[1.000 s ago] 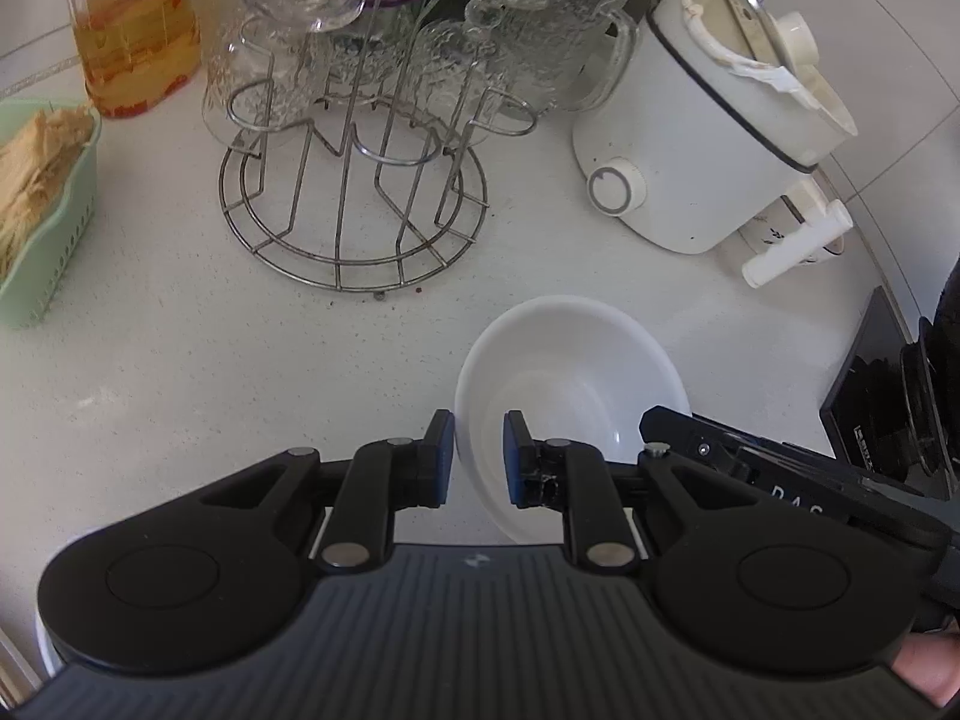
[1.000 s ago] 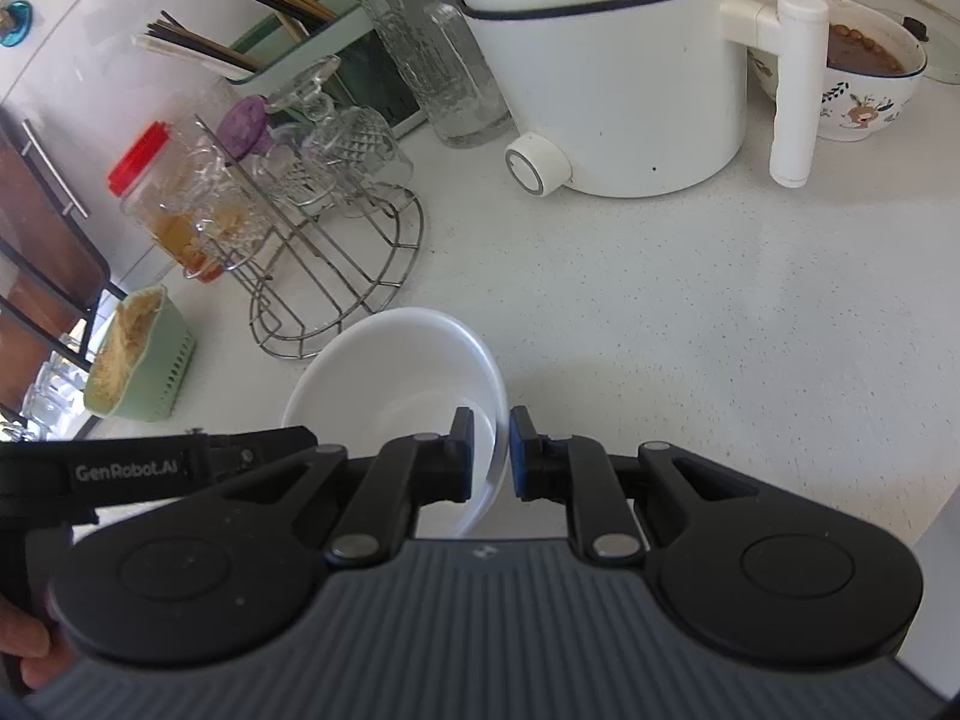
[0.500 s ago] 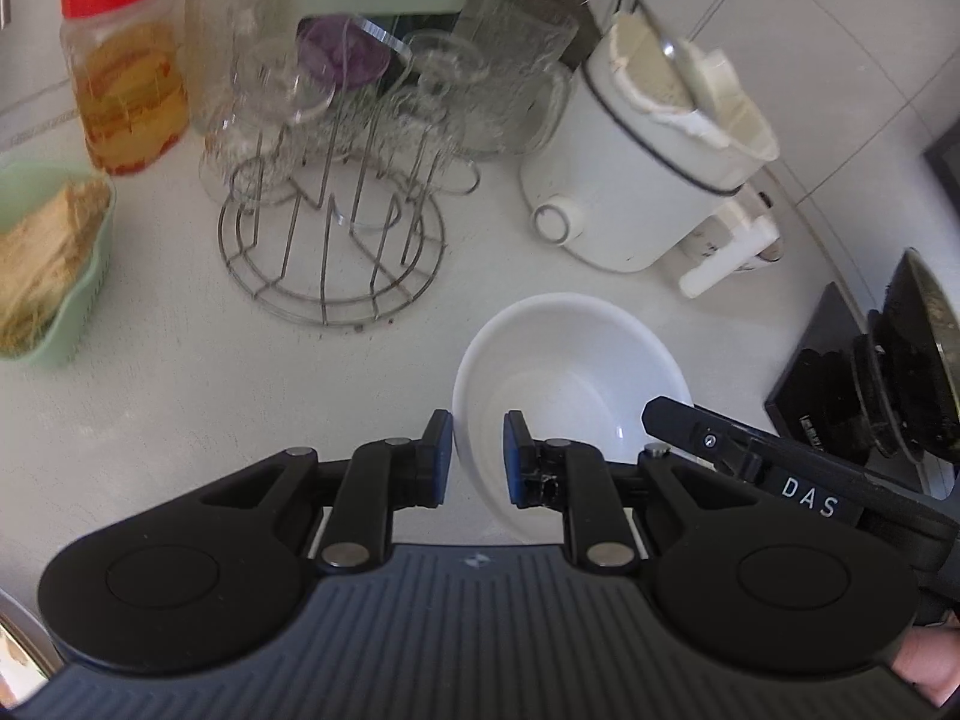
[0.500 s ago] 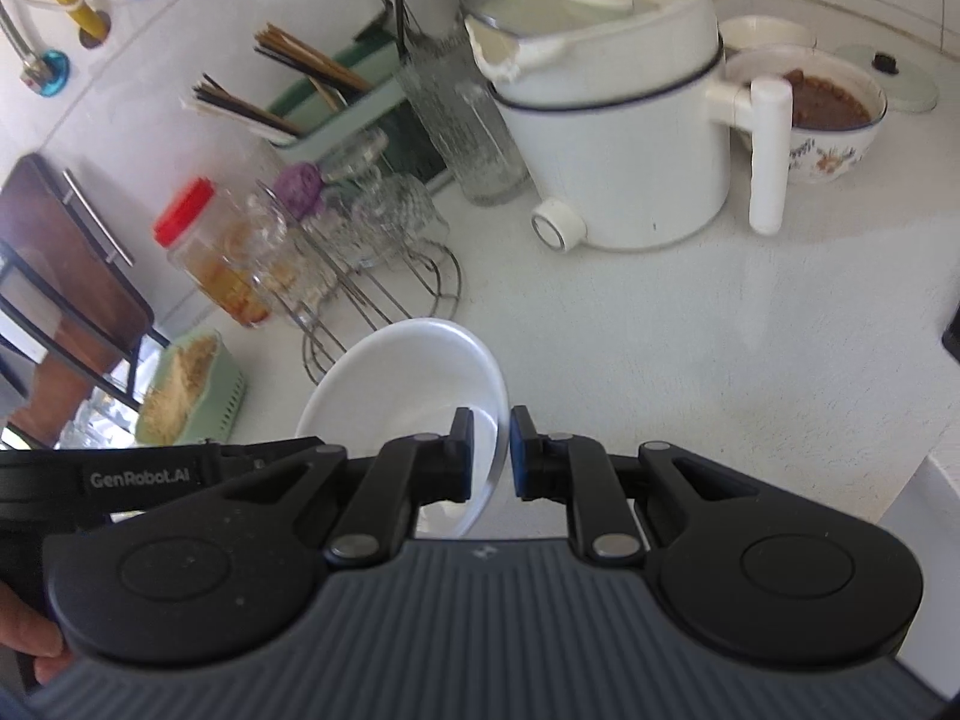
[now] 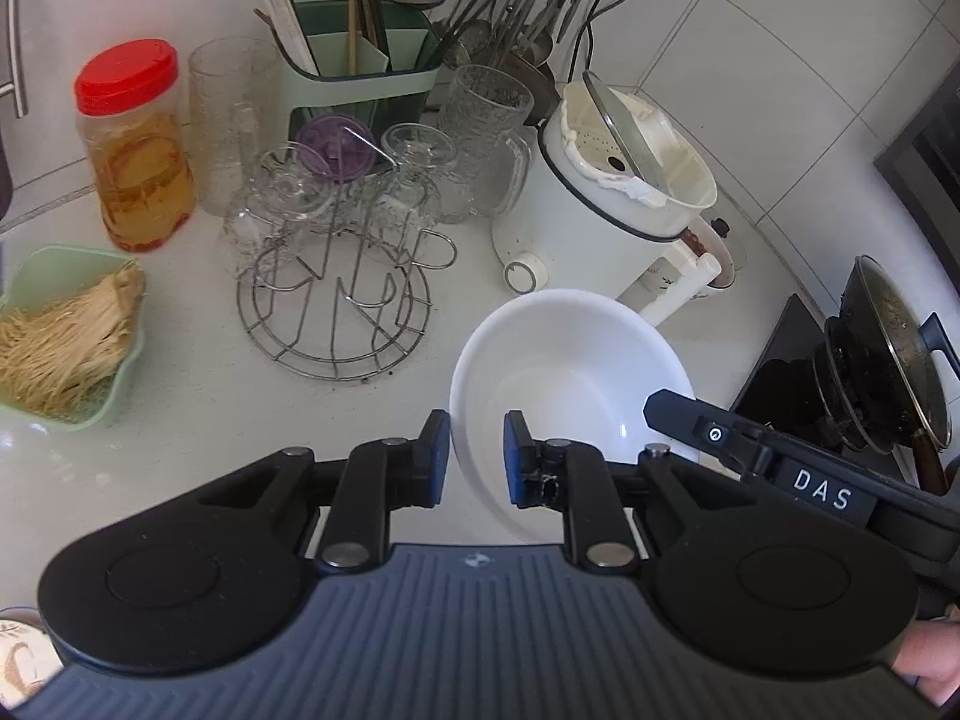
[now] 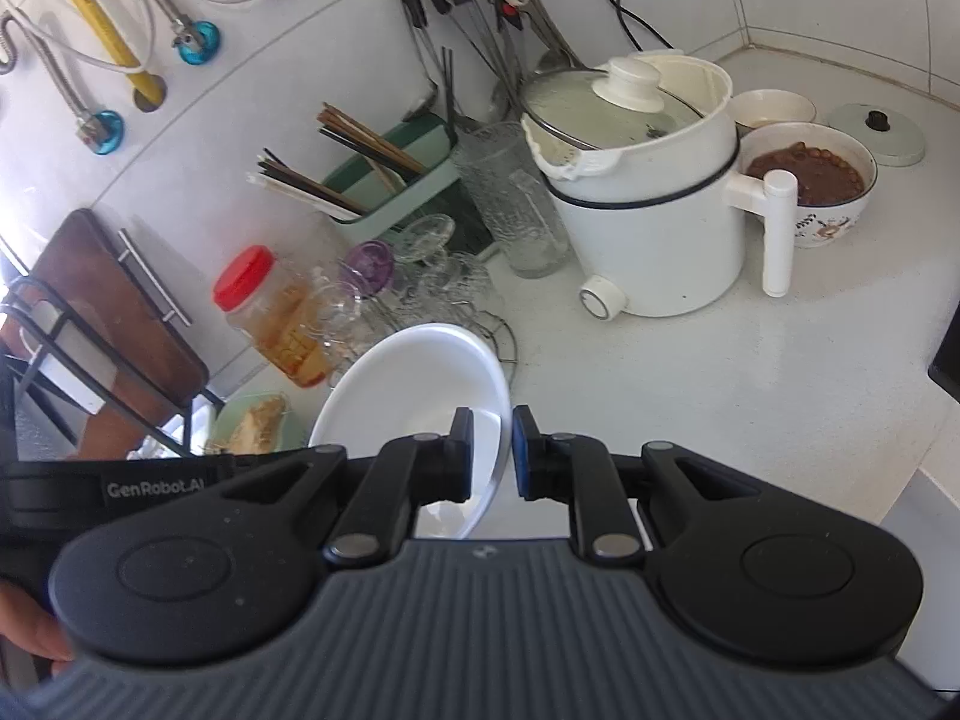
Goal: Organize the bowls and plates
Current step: 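Lift the white ceramic bowl with both grippers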
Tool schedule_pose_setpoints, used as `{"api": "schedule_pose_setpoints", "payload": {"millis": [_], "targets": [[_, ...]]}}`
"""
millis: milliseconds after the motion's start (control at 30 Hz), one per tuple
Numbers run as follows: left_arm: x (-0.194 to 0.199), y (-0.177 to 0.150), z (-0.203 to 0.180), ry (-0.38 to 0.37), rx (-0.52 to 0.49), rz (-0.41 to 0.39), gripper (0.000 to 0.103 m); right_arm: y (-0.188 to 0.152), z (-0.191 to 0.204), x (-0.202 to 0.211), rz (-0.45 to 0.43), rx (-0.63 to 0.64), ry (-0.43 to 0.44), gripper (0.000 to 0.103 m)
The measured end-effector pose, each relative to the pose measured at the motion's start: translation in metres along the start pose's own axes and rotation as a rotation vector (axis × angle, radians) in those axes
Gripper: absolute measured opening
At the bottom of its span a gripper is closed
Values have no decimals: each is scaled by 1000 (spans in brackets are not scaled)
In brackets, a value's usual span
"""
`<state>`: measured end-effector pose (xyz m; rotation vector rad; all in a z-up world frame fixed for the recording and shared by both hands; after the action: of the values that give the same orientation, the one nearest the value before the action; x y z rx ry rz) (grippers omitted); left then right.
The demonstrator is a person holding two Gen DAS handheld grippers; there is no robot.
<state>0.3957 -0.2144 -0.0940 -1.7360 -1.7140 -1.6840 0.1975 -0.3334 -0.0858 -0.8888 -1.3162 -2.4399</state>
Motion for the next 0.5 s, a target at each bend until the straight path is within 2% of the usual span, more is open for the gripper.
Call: {"api": "schedule_pose_setpoints", "payload": {"millis": [300, 500], "targets": [[33, 1, 13, 9, -13, -39, 21, -2, 25, 8, -10, 14, 39, 17], [57, -4, 28, 23, 38, -83, 21, -6, 43, 7, -1, 34, 85, 17]]}}
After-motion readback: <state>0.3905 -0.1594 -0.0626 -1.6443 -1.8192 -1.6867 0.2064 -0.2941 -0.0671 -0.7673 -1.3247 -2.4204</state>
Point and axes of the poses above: each gripper's, at about its wrist camera, not at the fingertips, and x roughly against the way its jaws point, z to its left, y to its top, the point moved 4 cm from there along -x, roughly the way its jaws point, and after that the axes turned 1 degree about -z, right-handed, at the moved point
